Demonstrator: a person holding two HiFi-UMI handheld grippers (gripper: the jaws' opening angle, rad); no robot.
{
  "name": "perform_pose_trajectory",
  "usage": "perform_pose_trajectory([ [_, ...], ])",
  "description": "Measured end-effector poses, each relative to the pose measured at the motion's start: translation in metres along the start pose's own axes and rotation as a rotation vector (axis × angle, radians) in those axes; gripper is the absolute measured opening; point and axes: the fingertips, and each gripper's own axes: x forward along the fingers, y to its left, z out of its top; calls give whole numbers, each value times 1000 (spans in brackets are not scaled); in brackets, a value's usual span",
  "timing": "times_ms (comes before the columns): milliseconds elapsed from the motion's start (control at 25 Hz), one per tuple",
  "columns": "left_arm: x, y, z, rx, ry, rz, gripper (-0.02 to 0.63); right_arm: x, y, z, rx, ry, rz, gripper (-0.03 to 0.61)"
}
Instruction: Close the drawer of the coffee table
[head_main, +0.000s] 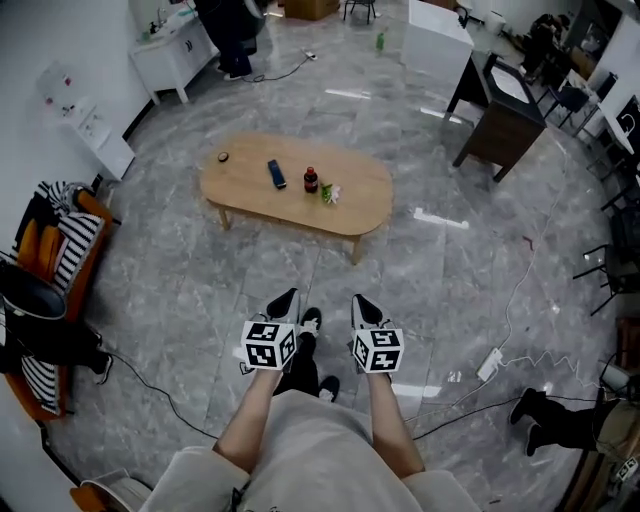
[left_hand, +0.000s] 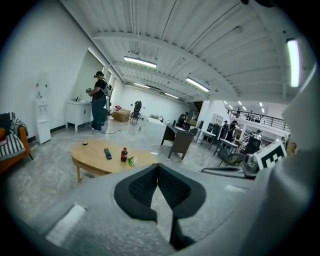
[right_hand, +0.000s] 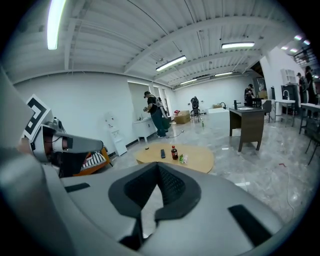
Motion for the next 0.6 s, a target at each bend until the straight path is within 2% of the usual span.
perform_pose_trajectory([
  [160,-18,3,2,3,-56,27,8,-9,16,-7,6,-12,3,15],
  [440,-31,-8,-6,25,-32,-15,8,-20,37,-13,3,-10,22,15],
  [600,-38,-19,-4,35,-48,-49,8,-29,46,-10,2,-25,41,15],
])
